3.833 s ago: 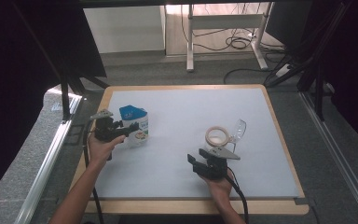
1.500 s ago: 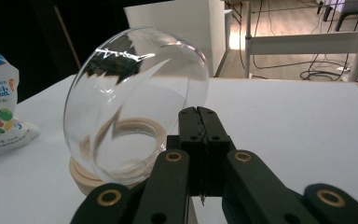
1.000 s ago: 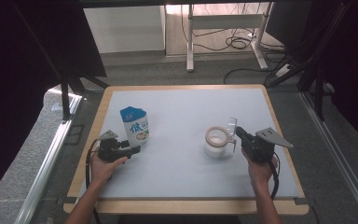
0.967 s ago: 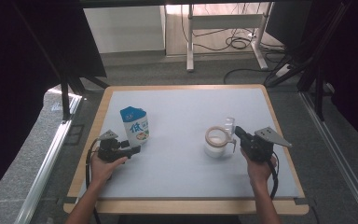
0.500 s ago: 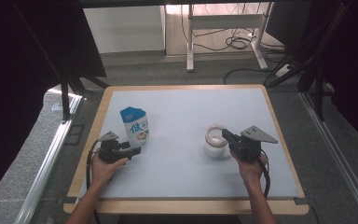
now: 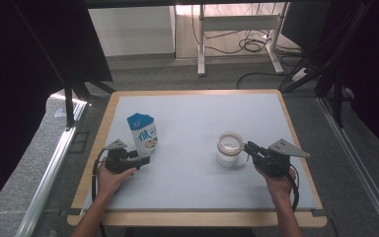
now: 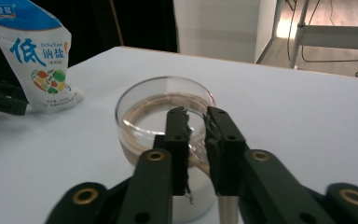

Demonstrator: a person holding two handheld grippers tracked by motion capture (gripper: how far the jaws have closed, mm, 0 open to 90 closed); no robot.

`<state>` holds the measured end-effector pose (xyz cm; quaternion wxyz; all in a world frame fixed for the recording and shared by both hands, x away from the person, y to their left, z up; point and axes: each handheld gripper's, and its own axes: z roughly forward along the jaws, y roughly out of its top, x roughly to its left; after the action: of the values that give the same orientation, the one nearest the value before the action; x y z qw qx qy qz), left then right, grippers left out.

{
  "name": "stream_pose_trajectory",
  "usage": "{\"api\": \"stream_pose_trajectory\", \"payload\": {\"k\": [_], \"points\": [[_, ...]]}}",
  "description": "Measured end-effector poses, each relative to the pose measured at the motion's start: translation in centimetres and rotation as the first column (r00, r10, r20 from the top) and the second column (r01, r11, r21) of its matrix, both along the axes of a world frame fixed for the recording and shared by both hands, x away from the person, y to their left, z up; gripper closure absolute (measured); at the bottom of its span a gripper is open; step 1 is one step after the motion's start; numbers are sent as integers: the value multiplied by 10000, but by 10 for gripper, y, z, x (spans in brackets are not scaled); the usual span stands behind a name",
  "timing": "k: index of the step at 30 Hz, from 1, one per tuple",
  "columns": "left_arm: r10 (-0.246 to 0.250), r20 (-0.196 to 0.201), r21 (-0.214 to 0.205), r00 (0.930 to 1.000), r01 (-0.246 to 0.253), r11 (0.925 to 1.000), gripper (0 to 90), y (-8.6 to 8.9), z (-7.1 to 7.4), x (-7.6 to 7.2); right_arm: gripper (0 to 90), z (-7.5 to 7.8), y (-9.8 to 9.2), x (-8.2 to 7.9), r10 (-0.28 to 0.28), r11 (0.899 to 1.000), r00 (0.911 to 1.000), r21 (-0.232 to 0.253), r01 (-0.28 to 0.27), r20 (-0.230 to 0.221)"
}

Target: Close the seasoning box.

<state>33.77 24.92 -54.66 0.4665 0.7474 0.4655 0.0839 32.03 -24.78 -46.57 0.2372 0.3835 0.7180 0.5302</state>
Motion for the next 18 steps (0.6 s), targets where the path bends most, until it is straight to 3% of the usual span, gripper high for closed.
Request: {"api": "stream_pose_trajectory", "payload": {"k": [4,5,10,18], "points": [[-1,-3,-18,10000,1,10000,360,0,0,0,684,-4,-10,-3,27,10000,10000,-14,-27,-89],[-12,-11,-17,10000,12,10000,360,0,0,0,615,-9,-17,-4,-138,9998,9998,-156,136,-144],[-19,21,-4,10000,19,10000,360,0,0,-1,506,-21,-32,-6,-460,9986,9982,-283,450,-374],[-61,-35,45,10000,62,10000,360,-1,-4,-2,411,-48,-49,-1,-743,9949,9881,-783,641,-1348]]}}
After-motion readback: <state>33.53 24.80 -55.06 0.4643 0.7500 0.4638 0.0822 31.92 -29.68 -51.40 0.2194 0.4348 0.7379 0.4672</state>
